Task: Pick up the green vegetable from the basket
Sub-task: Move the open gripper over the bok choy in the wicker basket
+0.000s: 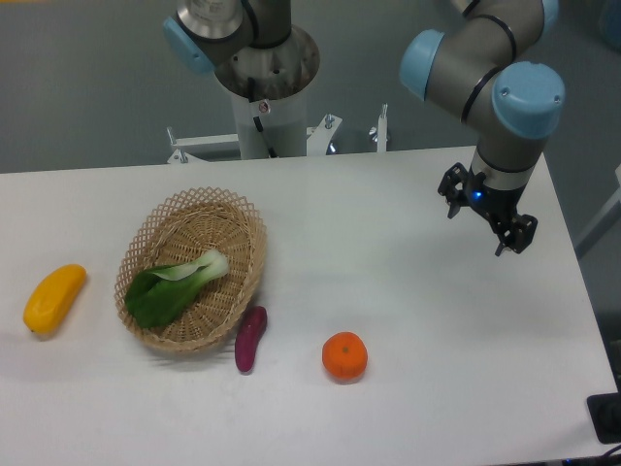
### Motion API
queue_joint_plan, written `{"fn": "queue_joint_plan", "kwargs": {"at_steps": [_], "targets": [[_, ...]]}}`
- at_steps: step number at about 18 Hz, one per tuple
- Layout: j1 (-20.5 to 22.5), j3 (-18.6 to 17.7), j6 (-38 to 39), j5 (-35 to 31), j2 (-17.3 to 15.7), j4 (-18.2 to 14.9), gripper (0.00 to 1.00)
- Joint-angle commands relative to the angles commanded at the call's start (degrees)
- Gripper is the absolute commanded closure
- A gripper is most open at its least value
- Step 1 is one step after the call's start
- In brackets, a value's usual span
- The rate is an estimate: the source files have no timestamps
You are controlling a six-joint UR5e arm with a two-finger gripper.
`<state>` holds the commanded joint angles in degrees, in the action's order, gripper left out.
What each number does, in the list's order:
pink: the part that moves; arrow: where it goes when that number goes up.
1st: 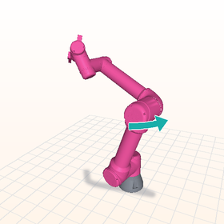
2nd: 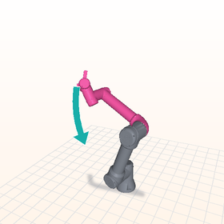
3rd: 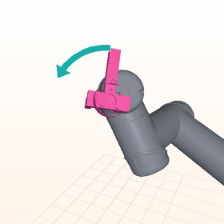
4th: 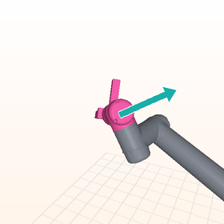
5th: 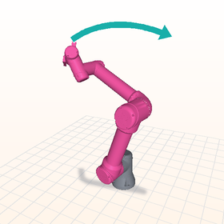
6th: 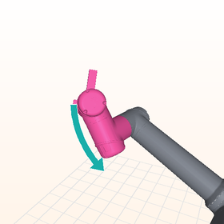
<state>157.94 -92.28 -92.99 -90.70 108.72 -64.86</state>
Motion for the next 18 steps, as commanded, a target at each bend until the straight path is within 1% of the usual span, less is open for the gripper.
{"fn": "queue_joint_plan", "kwargs": {"at_steps": [5,8,11,14,18], "targets": [[-0.79,-0.26,0.88,0.0,0.0,0.0,0.0],[-2.8,-0.35,4.82,0.0,-0.09,-0.09,0.0],[-7.02,-0.53,11.67,0.0,-0.18,-0.52,0.0],[-11.15,-0.7,16.16,0.35,-0.88,-2.54,0.0],[-18.7,-3.51,21.96,0.79,-2.55,-2.9,0.0]]}}
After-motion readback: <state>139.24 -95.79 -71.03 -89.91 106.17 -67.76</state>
